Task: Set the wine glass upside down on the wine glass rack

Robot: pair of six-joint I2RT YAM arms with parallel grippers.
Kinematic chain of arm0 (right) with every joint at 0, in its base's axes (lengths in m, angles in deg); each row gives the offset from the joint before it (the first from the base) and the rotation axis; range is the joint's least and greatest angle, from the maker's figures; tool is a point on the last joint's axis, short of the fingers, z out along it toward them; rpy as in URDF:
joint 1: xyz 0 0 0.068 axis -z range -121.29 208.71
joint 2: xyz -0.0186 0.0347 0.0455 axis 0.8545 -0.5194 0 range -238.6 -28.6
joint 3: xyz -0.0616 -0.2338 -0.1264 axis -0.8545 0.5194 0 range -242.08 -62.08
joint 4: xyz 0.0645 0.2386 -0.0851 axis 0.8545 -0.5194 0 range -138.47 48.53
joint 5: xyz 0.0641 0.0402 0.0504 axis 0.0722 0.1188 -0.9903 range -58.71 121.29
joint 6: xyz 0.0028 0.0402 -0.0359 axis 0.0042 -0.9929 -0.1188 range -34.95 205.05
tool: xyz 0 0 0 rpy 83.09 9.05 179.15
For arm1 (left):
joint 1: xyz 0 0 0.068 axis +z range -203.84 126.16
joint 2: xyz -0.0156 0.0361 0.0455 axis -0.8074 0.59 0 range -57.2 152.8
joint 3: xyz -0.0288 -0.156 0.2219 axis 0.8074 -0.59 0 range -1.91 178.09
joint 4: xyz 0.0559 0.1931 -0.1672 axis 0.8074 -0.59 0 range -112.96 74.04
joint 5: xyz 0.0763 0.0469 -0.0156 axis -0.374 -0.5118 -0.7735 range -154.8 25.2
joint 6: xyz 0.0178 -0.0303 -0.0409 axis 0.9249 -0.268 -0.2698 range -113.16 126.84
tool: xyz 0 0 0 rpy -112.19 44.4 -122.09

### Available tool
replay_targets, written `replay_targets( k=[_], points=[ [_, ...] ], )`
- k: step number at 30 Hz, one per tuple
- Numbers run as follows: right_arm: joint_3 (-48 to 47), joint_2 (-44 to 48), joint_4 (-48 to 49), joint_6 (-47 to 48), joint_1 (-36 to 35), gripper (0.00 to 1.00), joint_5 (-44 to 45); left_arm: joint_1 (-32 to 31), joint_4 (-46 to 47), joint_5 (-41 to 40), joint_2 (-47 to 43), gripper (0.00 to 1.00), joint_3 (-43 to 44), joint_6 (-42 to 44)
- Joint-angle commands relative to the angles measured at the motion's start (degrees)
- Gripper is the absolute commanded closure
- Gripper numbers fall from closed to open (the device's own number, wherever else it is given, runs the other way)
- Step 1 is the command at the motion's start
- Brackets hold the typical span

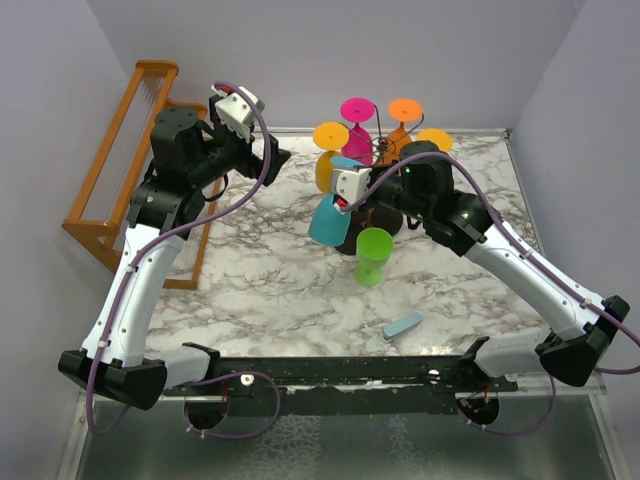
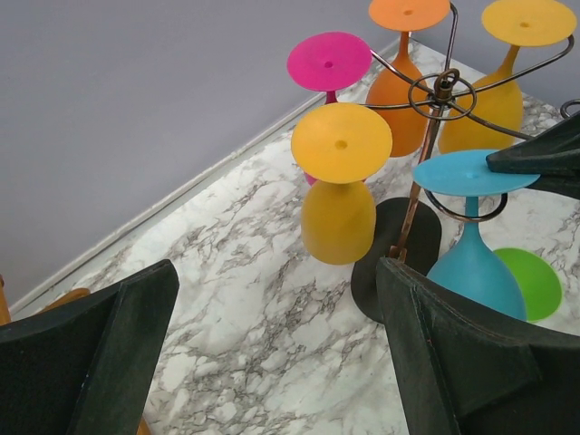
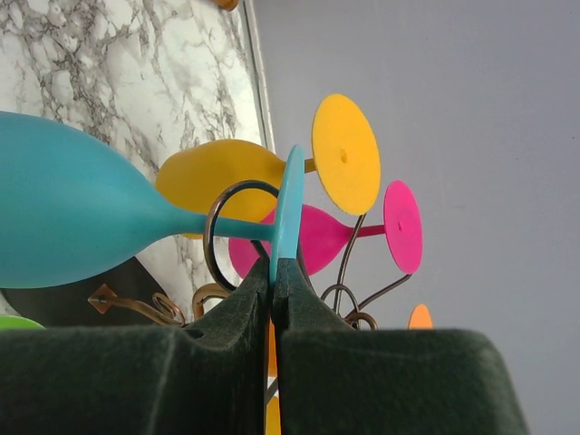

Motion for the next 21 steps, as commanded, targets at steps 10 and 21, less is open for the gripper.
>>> replay_targets(
  k=[10,21],
  points=[
    [0.47,3.31,0.18,3.07,-0.44,0.99,2.65,0.38,0.96,-0.82,-0.87,0.06,-0.66,0.45],
    [2.28,3.58,-0.11,5.12,-0.4,0.94,4.07,0.44,1.0,-0.42,-0.87,0.06,-0.75,0.49]
  ],
)
